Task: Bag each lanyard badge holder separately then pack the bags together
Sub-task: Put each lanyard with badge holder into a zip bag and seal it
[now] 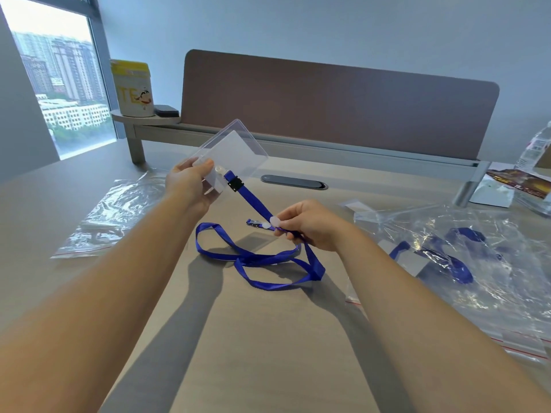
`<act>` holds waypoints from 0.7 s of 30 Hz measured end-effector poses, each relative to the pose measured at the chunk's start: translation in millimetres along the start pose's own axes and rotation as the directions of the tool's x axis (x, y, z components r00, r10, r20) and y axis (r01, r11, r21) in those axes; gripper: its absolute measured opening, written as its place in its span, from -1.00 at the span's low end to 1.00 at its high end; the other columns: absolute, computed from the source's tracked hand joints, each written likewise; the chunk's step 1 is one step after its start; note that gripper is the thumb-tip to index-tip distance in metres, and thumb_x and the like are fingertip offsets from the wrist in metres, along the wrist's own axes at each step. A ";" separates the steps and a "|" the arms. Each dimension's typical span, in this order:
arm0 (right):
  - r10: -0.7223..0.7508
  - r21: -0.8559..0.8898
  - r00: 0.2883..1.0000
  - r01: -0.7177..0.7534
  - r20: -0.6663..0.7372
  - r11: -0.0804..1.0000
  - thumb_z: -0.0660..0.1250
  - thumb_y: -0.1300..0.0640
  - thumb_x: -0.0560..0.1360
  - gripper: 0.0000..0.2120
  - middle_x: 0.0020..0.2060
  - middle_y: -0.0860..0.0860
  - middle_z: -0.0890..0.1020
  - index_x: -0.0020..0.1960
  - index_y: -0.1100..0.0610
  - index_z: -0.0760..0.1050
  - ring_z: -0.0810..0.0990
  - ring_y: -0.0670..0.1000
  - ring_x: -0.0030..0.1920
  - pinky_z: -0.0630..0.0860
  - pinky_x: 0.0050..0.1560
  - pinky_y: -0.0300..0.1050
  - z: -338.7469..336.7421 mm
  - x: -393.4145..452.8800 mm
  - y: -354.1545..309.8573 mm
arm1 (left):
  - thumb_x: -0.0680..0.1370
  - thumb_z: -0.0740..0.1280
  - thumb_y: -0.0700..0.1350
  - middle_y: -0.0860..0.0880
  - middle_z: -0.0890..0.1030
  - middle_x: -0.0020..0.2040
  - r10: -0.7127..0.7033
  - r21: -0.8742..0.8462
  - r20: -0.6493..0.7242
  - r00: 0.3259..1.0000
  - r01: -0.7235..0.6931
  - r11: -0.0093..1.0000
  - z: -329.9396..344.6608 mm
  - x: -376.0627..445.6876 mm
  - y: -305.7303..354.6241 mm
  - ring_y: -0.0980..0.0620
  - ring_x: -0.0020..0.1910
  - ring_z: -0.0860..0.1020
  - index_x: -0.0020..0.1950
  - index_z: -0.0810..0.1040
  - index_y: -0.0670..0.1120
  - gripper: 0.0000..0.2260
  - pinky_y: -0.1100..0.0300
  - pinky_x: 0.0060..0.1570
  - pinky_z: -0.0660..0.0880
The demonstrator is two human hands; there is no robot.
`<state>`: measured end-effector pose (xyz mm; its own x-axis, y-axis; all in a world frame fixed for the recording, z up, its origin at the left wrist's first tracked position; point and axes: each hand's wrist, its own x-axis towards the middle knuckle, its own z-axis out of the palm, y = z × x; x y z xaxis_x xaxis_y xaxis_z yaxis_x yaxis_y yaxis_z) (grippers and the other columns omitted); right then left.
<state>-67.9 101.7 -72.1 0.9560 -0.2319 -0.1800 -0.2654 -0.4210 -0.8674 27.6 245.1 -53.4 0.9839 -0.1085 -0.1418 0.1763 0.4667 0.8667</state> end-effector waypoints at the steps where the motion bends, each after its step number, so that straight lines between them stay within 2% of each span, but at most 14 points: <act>1: -0.005 -0.030 1.000 0.004 -0.018 1.000 0.19 0.29 0.54 -0.79 -0.34 0.04 0.54 0.10 0.34 0.51 0.37 -0.09 -0.43 0.36 -0.41 -0.31 0.8 0.7 1.1 | 0.55 0.25 -0.23 -0.09 0.47 0.08 -0.002 -0.006 0.002 1.000 0.002 1.000 -1.0 1.1 -0.2 -0.08 0.11 0.47 0.04 0.40 -0.04 -0.87 -0.01 0.10 0.51; 3: -0.022 -0.090 0.998 0.017 -0.053 0.996 0.24 0.20 0.52 -0.83 -0.40 0.03 0.51 -0.09 0.27 0.57 0.32 -0.08 -0.46 0.30 -0.45 -0.30 2.8 1.8 2.2 | 0.55 0.24 -0.23 -0.08 0.50 -0.04 -0.013 -0.030 0.021 1.000 0.014 0.999 -3.2 3.0 0.5 -0.04 0.01 0.51 -0.02 0.42 -0.05 -0.92 0.05 -0.01 0.55; 5: -0.048 -0.087 0.996 0.042 -0.075 0.995 0.28 0.11 0.50 -0.79 -0.45 0.02 0.46 -0.28 0.17 0.51 0.29 -0.07 -0.47 0.28 -0.46 -0.29 3.4 3.5 3.0 | 0.56 0.23 -0.23 -0.07 0.51 -0.11 -0.032 -0.070 0.066 0.997 0.037 0.997 -5.7 5.3 1.7 0.02 -0.11 0.55 0.04 0.43 -0.12 -0.92 0.12 -0.12 0.57; 8: -0.058 0.008 0.998 0.058 -0.008 0.998 0.26 0.14 0.51 -0.80 -0.44 0.01 0.44 -0.28 0.14 0.48 0.29 -0.07 -0.46 0.29 -0.47 -0.30 1.4 4.8 4.8 | 0.57 0.21 -0.21 -0.06 0.54 -0.12 -0.083 -0.103 0.148 0.986 0.098 0.990 -10.7 6.4 5.3 0.04 -0.15 0.56 0.02 0.43 -0.16 -0.94 0.16 -0.15 0.59; 10: -0.049 0.072 0.996 0.044 0.073 0.996 0.22 0.22 0.53 -0.81 -0.41 0.02 0.45 -0.25 0.15 0.49 0.30 -0.08 -0.44 0.31 -0.45 -0.31 -1.0 5.7 7.0 | 0.58 0.18 -0.20 -0.06 0.54 -0.11 -0.115 -0.061 0.243 0.963 0.133 0.989 -14.5 4.5 8.4 0.05 -0.16 0.57 0.00 0.42 -0.14 -0.94 0.23 -0.32 0.61; 13: -0.045 0.078 0.989 0.034 0.144 0.996 0.21 0.27 0.52 -0.79 -0.41 0.04 0.41 -0.27 0.18 0.48 0.30 -0.06 -0.41 0.32 -0.35 -0.25 -1.5 8.6 8.7 | 0.59 0.14 -0.20 -0.06 0.52 -0.13 -0.187 0.171 0.400 0.897 0.127 0.977 -25.1 2.3 14.2 0.11 -0.36 0.64 0.01 0.43 -0.15 -0.91 0.32 -0.48 0.57; 15: -0.048 -0.041 0.993 0.053 0.111 0.998 0.24 0.22 0.51 -0.78 -0.46 0.03 0.39 -0.31 0.20 0.47 0.27 -0.06 -0.44 0.29 -0.37 -0.24 -0.8 12.2 8.0 | 0.58 0.14 -0.21 -0.06 0.52 -0.16 -0.274 0.399 0.485 0.831 0.069 0.914 -32.9 4.2 16.5 0.12 -0.43 0.64 -0.07 0.46 -0.12 -0.88 0.31 -0.49 0.56; 18: -0.077 -0.192 0.997 0.077 0.006 0.978 0.33 0.10 0.47 -0.73 -0.53 0.03 0.36 -0.25 0.31 0.52 0.24 -0.04 -0.48 0.23 -0.43 -0.22 0.1 19.0 4.4 | 0.47 0.26 -0.28 -0.06 0.50 -0.24 -0.416 0.632 0.547 0.726 -0.033 0.774 -40.2 9.8 17.1 0.08 -0.38 0.60 -0.17 0.45 -0.12 -0.92 0.29 -0.48 0.54; 19: -0.088 -0.220 0.996 0.080 -0.028 0.972 0.34 0.08 0.46 -0.72 -0.51 0.04 0.36 -0.28 0.28 0.50 0.24 -0.03 -0.47 0.23 -0.41 -0.20 0.3 20.9 2.7 | 0.40 0.33 -0.34 -0.08 0.49 -0.25 -0.456 0.676 0.554 0.696 -0.058 0.734 -41.9 13.1 16.5 0.05 -0.34 0.58 -0.20 0.43 -0.14 -0.87 0.30 -0.46 0.54; 21: -0.126 -0.270 0.989 0.102 -0.073 0.957 0.33 0.09 0.47 -0.71 -0.46 0.06 0.39 -0.37 0.18 0.43 0.27 -0.02 -0.44 0.27 -0.37 -0.17 2.0 24.5 -1.4 | 0.35 0.33 -0.36 -0.12 0.48 -0.25 -0.533 0.749 0.534 0.656 -0.074 0.659 -42.6 15.7 15.3 -0.03 -0.28 0.51 -0.22 0.41 -0.15 -0.84 0.29 -0.43 0.52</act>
<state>-43.8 98.3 -76.2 0.9702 -0.2400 -0.0345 -0.1900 -0.6638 -0.7234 46.9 287.9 -62.7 0.5364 -0.7889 -0.2997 0.0227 -0.3415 0.9396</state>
